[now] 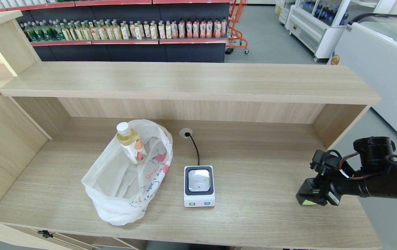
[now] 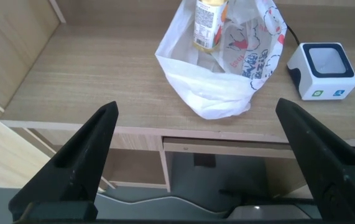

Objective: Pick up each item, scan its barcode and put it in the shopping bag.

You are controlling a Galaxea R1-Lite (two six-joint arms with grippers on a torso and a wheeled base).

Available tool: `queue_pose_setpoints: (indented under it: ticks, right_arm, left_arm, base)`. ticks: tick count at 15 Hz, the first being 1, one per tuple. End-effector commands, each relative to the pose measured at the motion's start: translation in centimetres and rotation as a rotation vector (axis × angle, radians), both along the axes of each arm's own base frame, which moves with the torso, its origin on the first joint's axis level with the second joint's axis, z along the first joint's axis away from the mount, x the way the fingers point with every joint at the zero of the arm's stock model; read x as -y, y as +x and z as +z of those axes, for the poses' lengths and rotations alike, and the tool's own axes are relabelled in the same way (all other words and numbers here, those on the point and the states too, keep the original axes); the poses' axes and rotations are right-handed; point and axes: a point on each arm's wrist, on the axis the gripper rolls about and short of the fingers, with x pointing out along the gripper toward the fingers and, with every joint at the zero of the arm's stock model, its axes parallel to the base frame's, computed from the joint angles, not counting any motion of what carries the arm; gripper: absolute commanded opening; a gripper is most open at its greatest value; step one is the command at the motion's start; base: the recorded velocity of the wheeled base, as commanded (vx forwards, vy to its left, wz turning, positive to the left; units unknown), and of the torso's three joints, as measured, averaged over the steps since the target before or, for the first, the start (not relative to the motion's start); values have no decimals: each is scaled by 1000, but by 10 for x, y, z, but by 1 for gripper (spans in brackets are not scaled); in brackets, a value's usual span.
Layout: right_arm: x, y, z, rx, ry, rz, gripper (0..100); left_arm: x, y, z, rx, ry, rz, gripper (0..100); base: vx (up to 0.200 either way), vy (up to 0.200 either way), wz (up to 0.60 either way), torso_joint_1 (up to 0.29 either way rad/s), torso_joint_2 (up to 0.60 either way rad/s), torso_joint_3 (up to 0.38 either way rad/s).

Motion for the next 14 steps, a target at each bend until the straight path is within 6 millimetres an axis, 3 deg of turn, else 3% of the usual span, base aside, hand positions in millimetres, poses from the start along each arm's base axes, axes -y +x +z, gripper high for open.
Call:
queue_pose_setpoints:
  ticks: [1, 2, 3, 9, 14]
  right_arm:
    - [-7, 8, -9, -27, 1, 25, 100]
    - [-10, 10, -9, -24, 0, 33, 100]
    - [-12, 10, -8, -21, 1, 39, 0]
    - [-20, 6, 11, 34, 25, 64, 0]
    - [-24, -19, 54, 202, -24, 113, 0]
  left_arm:
    - [0, 0, 0, -1, 0, 0, 100]
    - [0, 0, 0, -1, 0, 0, 100]
    - [0, 0, 0, -1, 0, 0, 100]
    - [0, 0, 0, -1, 0, 0, 100]
    - [0, 0, 0, -1, -2, 0, 100]
  base:
    - [0, 0, 0, 0, 0, 0]
    - [0, 0, 0, 0, 0, 0]
    - [0, 0, 0, 0, 0, 0]
    - [0, 0, 0, 0, 0, 0]
    - [0, 0, 0, 0, 0, 0]
